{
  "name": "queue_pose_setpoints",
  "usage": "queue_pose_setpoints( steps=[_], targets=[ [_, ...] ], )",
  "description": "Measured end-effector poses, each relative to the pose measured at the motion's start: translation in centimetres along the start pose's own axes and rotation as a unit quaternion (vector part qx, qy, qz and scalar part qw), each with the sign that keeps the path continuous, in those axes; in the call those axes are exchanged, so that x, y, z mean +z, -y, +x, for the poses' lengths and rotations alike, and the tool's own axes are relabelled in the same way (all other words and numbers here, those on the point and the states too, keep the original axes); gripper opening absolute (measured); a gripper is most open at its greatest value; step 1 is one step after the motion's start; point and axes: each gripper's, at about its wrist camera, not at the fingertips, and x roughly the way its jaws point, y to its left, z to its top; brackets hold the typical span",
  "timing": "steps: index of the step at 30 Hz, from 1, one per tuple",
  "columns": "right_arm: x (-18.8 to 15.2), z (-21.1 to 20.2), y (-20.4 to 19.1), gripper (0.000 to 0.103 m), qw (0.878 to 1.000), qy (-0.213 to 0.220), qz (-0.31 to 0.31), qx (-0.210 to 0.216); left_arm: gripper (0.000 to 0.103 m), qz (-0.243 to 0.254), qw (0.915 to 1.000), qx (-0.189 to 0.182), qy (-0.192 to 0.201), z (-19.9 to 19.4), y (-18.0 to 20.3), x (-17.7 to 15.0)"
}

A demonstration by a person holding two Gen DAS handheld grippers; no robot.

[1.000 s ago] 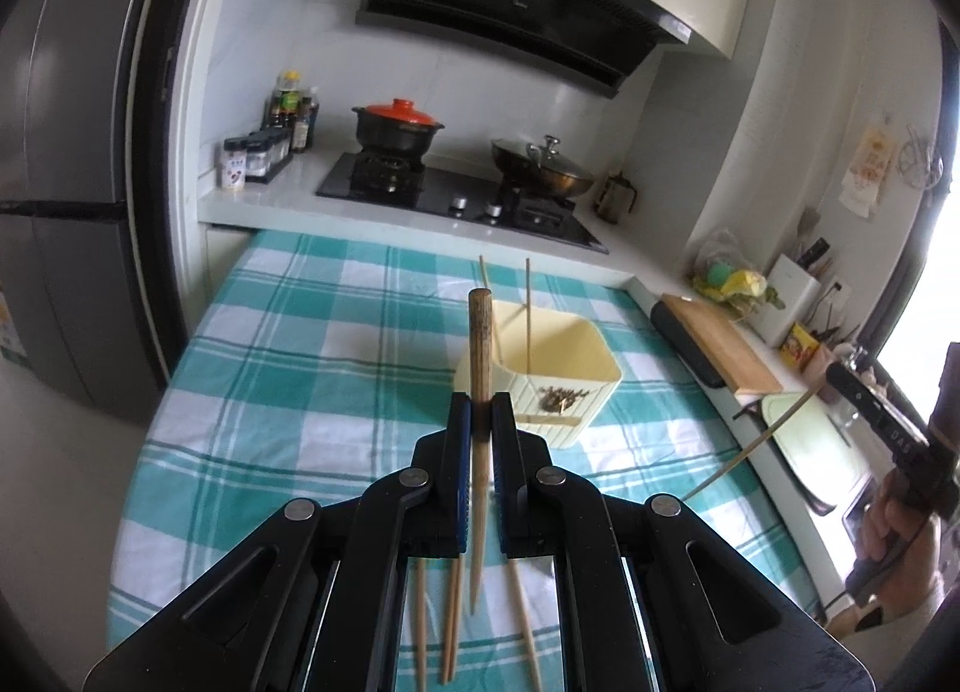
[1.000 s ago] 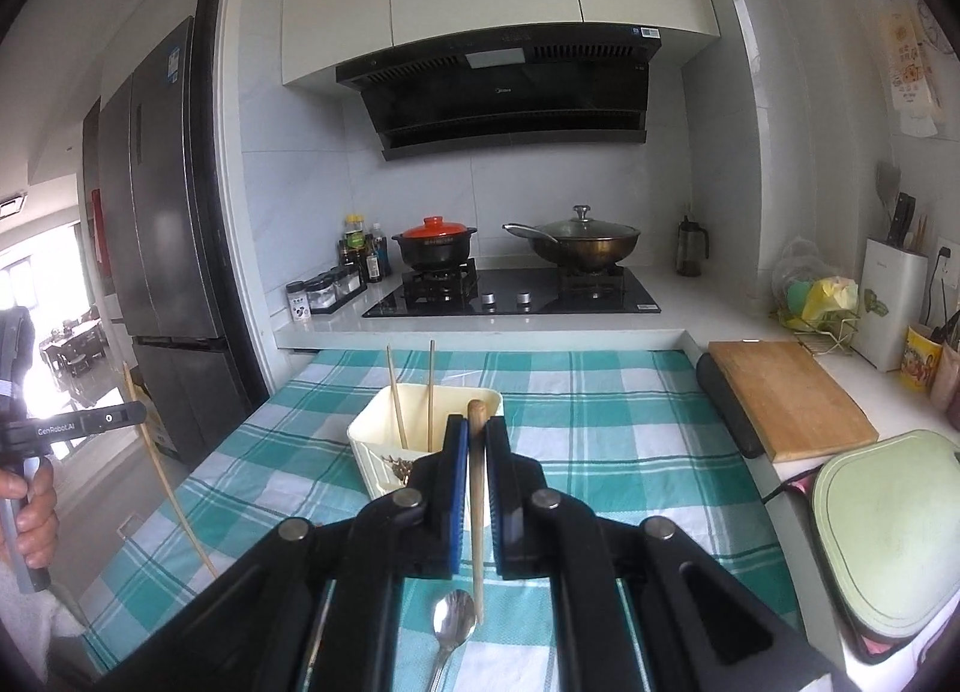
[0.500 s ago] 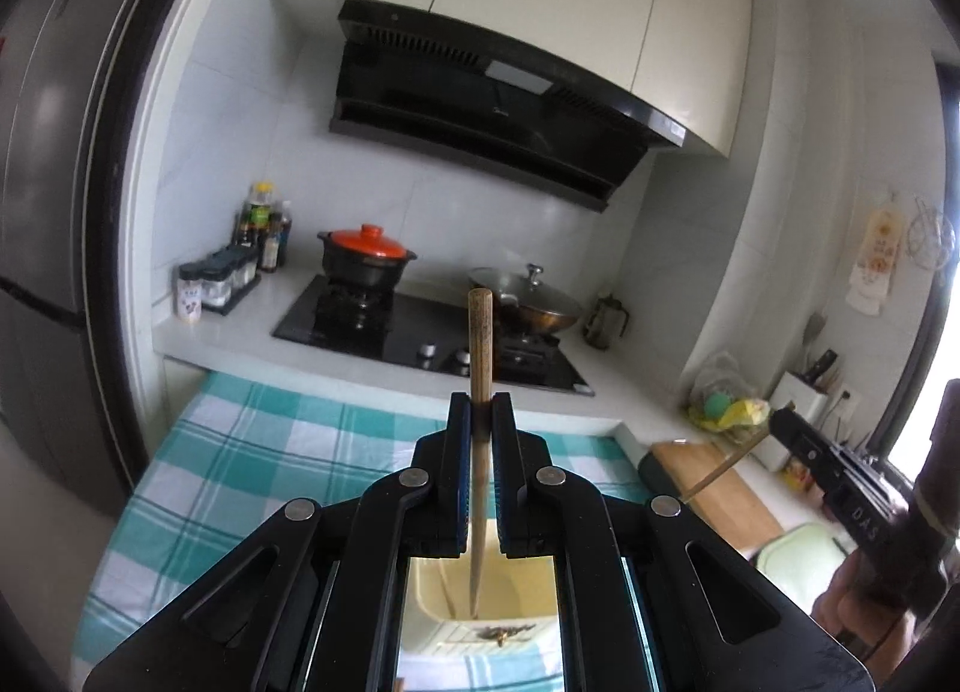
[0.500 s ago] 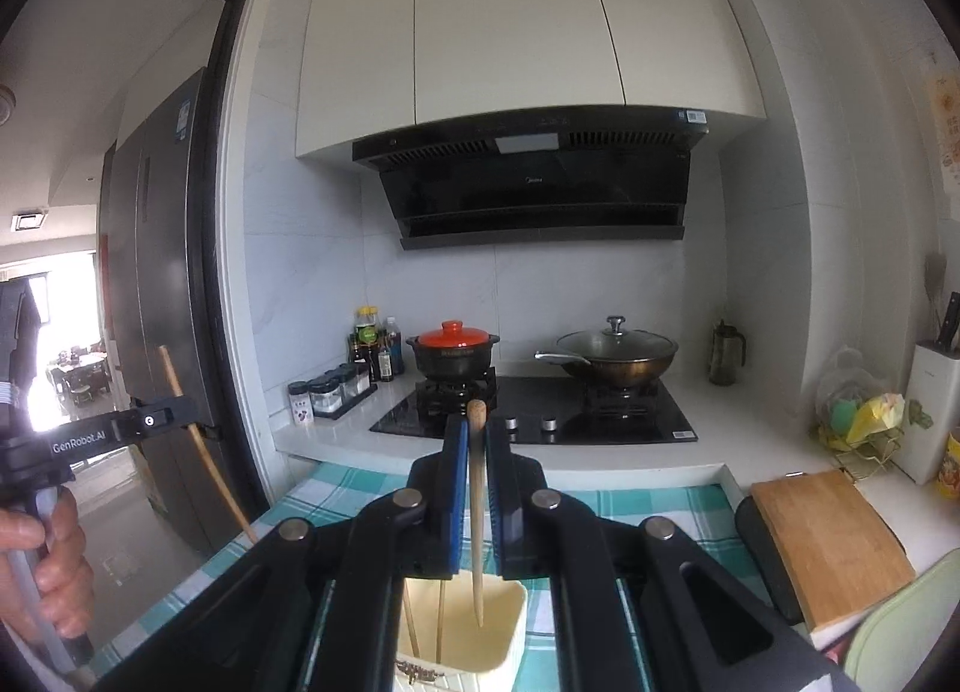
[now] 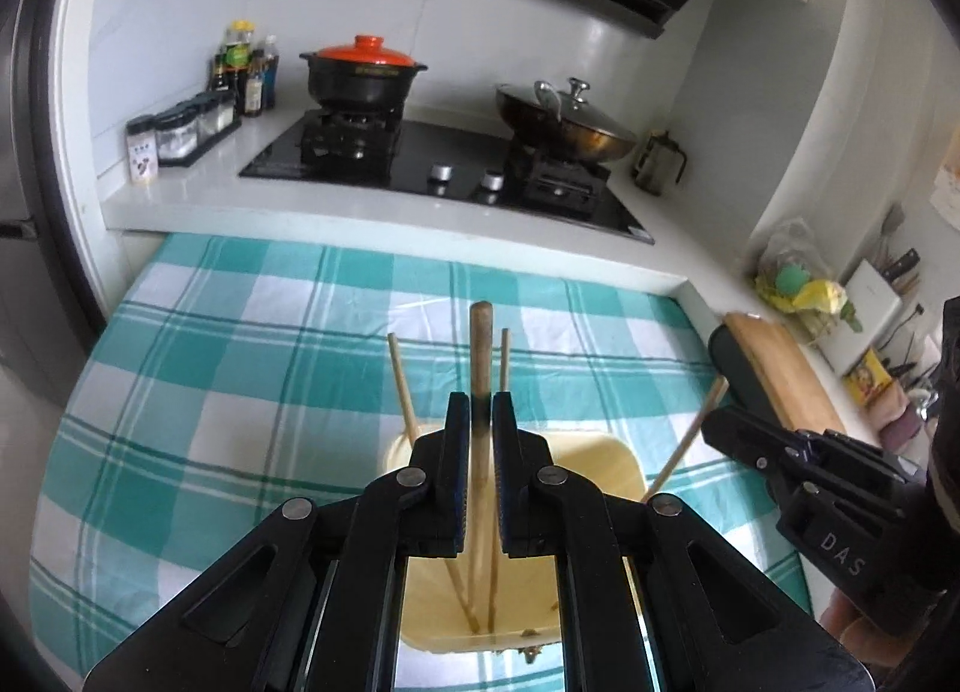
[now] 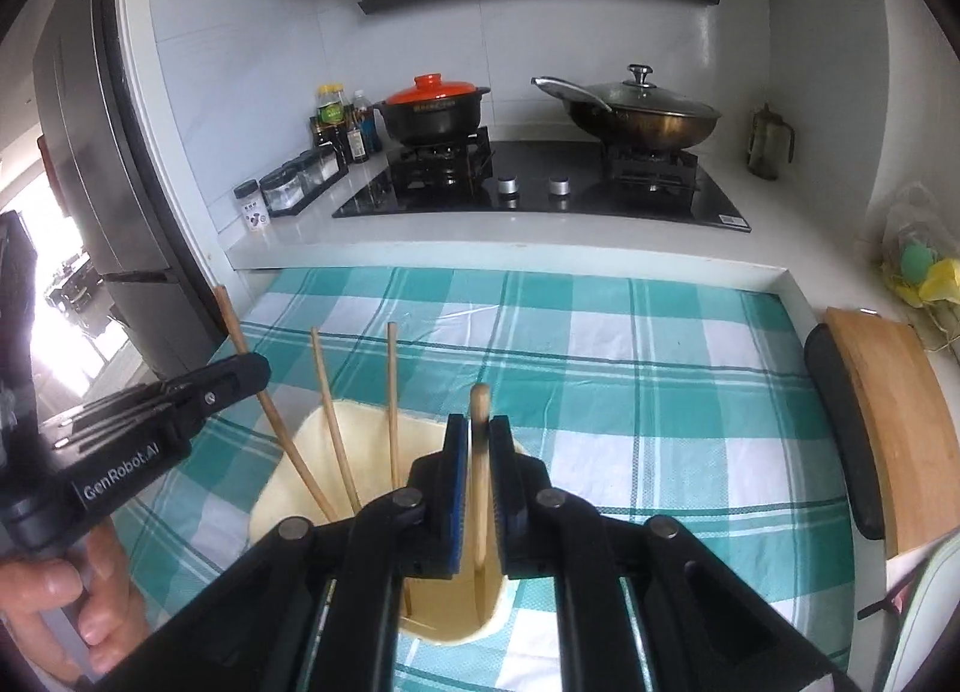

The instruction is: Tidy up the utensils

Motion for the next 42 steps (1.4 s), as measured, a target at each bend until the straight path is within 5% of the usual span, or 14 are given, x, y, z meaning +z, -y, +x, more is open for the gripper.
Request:
queue_pose_setpoints(
  steps=[2, 4, 10, 18, 26, 35, 42],
  targets=[
    [0.0, -0.9, 0.3, 0.034, 1.000, 0.018, 0.016, 0.005, 0.036, -0.002, 1.0000, 0.001, -0.006, -0.3, -0.1, -0.1],
    [0.0, -2.8, 0.3, 0.040, 0.999, 0.045, 0.022, 0.006, 0.060, 0.002, 1.0000, 0.005, 0.004, -1.9, -0.5, -0.5],
    [-5.1, -9.6, -1.5, 0.044, 0.997, 0.063, -0.045, -0.001, 0.080, 0.094, 0.9947, 0.038, -0.011, -10.4, -3.1, -4.4],
    [-21.0, -16.7, -3.9, 0.051, 0.990, 0.054, -0.122, -0.038, 0.092, 0.201, 0.9738, 0.103, -0.029, -22.0, -5.9, -16.9],
    [-35.2, -18.3, -4.3, 0.051, 0.996, 0.038, -0.063, -0.058, 0.093, 0.121, 0.9915, 0.046, -0.013, -23.9, -4.2, -27.1],
    [-35.9, -21.5, -5.0, 0.051, 0.993, 0.079, -0.046, -0.075, 0.093, 0.117, 0.9930, -0.016, 0.001, -23.0, -0.7, -30.1],
    [-36.0, -20.8, -6.5, 0.053, 0.992, 0.087, -0.058, -0.067, 0.093, 0.078, 0.9966, -0.021, 0.012, -23.3, -2.0, -32.0]
  ],
)
